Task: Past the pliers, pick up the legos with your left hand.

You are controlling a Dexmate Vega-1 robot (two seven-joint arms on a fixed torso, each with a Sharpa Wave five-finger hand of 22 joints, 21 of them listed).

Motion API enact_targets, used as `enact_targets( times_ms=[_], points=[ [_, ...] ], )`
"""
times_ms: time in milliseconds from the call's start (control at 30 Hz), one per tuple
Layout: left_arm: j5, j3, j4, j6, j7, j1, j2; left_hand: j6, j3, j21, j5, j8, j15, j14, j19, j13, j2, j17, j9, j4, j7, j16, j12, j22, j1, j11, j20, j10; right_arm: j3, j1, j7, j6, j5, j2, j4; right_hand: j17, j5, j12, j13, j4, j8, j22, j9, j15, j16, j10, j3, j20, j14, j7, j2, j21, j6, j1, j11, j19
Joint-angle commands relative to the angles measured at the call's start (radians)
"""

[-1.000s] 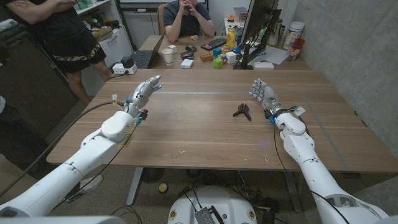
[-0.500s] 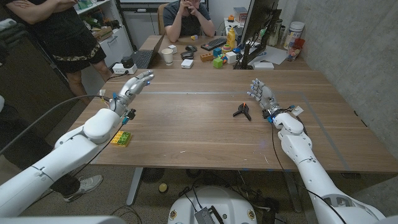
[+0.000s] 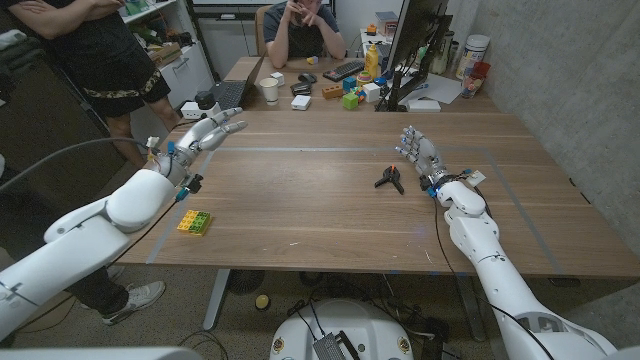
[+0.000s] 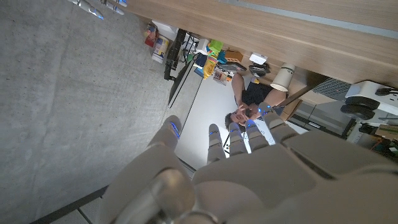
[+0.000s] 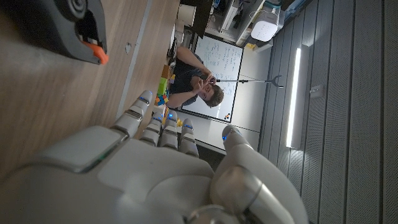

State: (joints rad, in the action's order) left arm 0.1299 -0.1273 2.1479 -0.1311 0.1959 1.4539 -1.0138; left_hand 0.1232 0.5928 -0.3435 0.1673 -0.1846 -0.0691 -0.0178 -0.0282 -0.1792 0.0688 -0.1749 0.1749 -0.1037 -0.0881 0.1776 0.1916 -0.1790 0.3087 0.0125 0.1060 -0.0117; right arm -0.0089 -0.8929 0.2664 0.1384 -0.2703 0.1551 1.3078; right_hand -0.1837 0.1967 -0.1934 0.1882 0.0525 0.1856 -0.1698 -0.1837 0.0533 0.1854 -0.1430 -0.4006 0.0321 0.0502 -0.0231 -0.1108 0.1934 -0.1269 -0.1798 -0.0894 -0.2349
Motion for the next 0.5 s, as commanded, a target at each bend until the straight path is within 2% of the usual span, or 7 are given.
enact_targets(
  times_ms=[33, 67, 300, 400, 500],
  points=[
    [-0.195, -0.168, 0.21, -0.17, -0.103, 0.142, 0.044, 0.003, 0.0, 0.004, 0.006, -0.002, 0.002, -0.009, -0.002, -0.005, -0.008, -0.002, 0.002, -0.016, -0.013, 0.004, 0.011, -0.003, 0.014, -0.002, 0.013, -0.02, -0.009, 0.02, 0.025, 0.019, -0.002, -0.007, -0.036, -0.003, 0.003, -0.003, 0.003, -0.002, 0.006, -0.004, -0.002, 0.003, 0.006, -0.004, -0.003, 0.0, 0.002, 0.003, 0.007, 0.004, -0.005, -0.002, -0.001, -0.008],
    [-0.229, -0.191, 0.247, -0.199, -0.118, 0.163, 0.048, 0.009, 0.0, 0.005, 0.006, -0.004, 0.003, -0.009, -0.003, -0.005, -0.01, -0.002, 0.003, -0.021, -0.02, 0.005, 0.013, -0.003, 0.018, -0.001, 0.012, -0.026, -0.009, 0.025, 0.03, 0.021, -0.004, -0.007, -0.043, -0.003, 0.003, -0.003, 0.003, -0.001, 0.006, -0.004, -0.002, 0.003, 0.006, -0.004, -0.003, 0.0, 0.002, 0.003, 0.007, 0.004, -0.005, -0.002, -0.002, -0.007],
    [-0.404, -0.261, 0.382, -0.297, -0.221, 0.227, 0.105, 0.027, -0.002, 0.008, 0.006, -0.009, 0.01, -0.01, -0.01, -0.006, -0.013, -0.002, 0.003, -0.034, -0.049, 0.006, 0.016, -0.003, 0.03, -0.008, 0.01, -0.035, -0.014, 0.05, 0.057, 0.039, -0.007, -0.014, -0.086, -0.003, 0.003, -0.004, 0.003, -0.001, 0.005, -0.004, -0.002, 0.003, 0.006, -0.005, -0.002, 0.001, 0.002, 0.003, 0.008, 0.004, -0.005, -0.001, -0.002, -0.008],
    [-0.5, -0.268, 0.427, -0.33, -0.248, 0.249, 0.131, 0.056, -0.006, 0.014, 0.006, -0.016, 0.016, -0.01, -0.014, -0.006, -0.022, -0.002, 0.003, -0.048, -0.086, 0.007, 0.019, -0.003, 0.044, -0.023, 0.01, -0.044, -0.017, 0.059, 0.067, 0.043, -0.006, -0.016, -0.1, -0.004, 0.003, -0.004, 0.003, -0.001, 0.005, -0.004, -0.002, 0.004, 0.006, -0.005, -0.002, 0.001, 0.002, 0.004, 0.008, 0.003, -0.005, 0.0, -0.001, -0.007],
    [-0.601, -0.261, 0.47, -0.38, -0.286, 0.268, 0.147, 0.093, -0.008, 0.016, 0.006, -0.024, 0.028, 0.01, -0.032, -0.006, -0.032, -0.002, 0.003, -0.061, -0.114, 0.014, 0.025, -0.003, 0.063, -0.039, 0.027, -0.066, -0.019, 0.064, 0.075, 0.046, -0.005, -0.017, -0.107, -0.004, 0.003, -0.003, 0.003, -0.001, 0.005, -0.004, -0.002, 0.004, 0.006, -0.004, -0.001, 0.001, 0.002, 0.004, 0.009, 0.003, -0.005, 0.0, -0.001, -0.007]
  ],
)
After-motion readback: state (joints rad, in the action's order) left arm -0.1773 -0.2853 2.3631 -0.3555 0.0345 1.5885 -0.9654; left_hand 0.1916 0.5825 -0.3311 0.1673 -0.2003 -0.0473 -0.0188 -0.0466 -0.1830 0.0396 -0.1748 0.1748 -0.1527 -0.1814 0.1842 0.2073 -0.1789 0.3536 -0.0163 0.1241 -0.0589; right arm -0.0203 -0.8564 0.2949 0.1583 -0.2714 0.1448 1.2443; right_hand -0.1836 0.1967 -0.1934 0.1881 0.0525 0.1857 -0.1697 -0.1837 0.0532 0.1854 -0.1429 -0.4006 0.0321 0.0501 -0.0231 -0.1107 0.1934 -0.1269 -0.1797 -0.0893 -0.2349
